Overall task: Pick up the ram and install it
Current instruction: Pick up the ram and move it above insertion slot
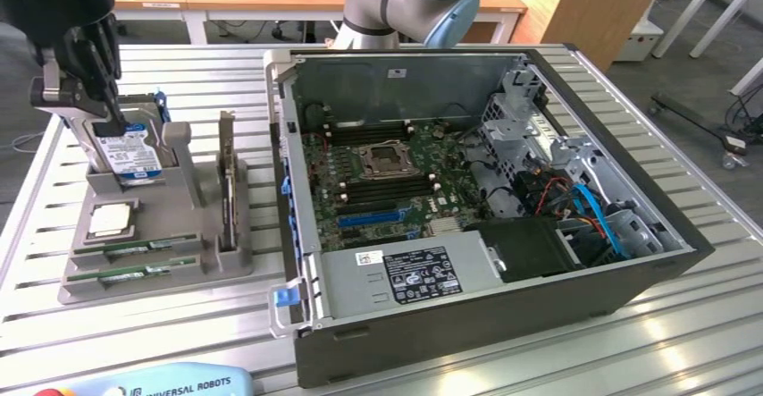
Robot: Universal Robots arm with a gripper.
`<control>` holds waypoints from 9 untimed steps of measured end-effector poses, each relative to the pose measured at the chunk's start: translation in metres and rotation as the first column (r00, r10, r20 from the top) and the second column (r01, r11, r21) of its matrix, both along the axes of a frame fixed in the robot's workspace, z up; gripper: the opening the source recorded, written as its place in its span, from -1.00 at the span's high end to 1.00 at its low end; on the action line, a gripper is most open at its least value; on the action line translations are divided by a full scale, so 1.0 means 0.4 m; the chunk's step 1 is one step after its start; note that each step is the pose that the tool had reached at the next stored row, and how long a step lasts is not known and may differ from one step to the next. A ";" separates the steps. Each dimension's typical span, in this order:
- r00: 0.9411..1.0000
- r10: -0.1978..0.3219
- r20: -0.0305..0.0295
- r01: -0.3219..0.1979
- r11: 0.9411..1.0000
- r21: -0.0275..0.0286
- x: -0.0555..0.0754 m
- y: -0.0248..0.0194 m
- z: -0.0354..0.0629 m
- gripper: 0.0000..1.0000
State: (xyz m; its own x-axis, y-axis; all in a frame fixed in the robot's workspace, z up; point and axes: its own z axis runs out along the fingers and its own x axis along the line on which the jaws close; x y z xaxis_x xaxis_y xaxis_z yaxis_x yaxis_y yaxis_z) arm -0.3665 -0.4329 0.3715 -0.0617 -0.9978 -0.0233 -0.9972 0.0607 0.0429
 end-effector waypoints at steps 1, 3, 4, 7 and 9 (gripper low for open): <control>1.000 0.000 0.000 0.000 1.000 0.000 0.000 0.000 -0.001 0.80; 1.000 0.000 0.000 0.000 1.000 0.000 0.000 0.000 -0.001 0.80; 1.000 0.000 0.000 0.000 1.000 0.000 0.000 0.000 -0.002 0.80; 1.000 0.001 0.000 -0.001 1.000 0.000 0.000 0.000 -0.002 0.80; 1.000 0.007 0.000 -0.007 1.000 0.000 0.000 0.000 -0.002 0.80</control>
